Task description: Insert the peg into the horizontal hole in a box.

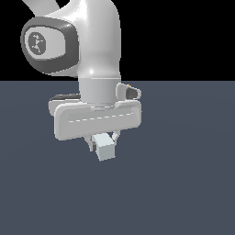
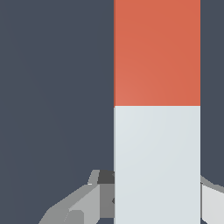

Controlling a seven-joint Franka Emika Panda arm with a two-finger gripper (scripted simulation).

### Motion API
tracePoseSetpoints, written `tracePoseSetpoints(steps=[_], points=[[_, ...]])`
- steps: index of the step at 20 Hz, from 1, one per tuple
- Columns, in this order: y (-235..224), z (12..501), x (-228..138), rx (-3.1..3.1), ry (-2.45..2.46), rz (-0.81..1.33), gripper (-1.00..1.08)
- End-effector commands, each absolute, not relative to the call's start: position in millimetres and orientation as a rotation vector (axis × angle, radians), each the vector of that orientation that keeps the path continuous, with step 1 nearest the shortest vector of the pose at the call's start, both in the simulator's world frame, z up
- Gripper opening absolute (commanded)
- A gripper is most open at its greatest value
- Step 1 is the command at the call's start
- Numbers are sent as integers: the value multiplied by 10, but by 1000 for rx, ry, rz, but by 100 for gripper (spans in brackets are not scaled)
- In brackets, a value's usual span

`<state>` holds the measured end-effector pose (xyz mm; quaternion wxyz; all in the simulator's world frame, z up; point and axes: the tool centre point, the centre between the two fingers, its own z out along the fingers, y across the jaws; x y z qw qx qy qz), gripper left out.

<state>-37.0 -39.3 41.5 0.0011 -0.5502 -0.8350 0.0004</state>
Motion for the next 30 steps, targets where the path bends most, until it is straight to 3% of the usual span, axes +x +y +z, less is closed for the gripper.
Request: tracePoseSetpoints(steps=[1, 14, 30], points=[[-192, 451, -339, -1773, -2593, -1, -100], [469, 537, -173, -1916, -2489, 0, -100], [545, 557, -121, -1934, -2476, -3, -100]])
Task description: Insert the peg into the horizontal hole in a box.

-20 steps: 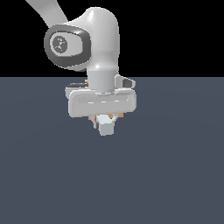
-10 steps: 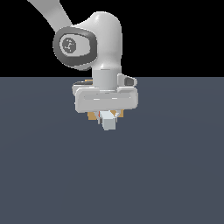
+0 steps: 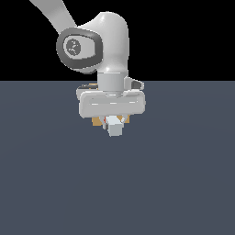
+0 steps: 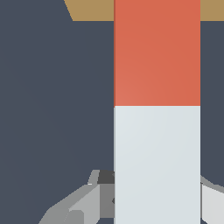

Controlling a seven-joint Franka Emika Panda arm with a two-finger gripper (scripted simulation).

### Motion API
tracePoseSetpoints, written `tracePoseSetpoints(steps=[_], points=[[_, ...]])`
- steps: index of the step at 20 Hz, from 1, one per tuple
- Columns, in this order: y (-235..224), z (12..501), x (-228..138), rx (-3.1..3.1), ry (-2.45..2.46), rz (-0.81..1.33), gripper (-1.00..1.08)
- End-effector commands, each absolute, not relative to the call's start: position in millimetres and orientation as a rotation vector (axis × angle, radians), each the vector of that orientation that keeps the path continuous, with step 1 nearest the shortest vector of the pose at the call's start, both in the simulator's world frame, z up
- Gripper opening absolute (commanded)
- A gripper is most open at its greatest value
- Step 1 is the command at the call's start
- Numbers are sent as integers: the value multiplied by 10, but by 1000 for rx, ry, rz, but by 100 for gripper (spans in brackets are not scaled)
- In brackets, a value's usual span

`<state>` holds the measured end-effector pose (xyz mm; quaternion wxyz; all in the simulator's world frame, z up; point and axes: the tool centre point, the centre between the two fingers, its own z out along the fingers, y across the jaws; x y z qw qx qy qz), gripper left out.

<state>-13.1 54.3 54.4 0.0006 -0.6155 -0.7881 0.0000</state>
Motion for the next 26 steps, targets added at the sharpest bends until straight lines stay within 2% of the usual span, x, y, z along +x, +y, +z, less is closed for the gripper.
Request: tracePoseSetpoints(steps=[1, 7, 18, 26], points=[[543, 544, -131, -1933, -2475, 0, -100], [677, 544, -172, -1933, -2475, 0, -100], [1376, 556, -349, -1934, -2476, -3, -100], [1478, 556, -355, -1934, -2476, -3, -100]])
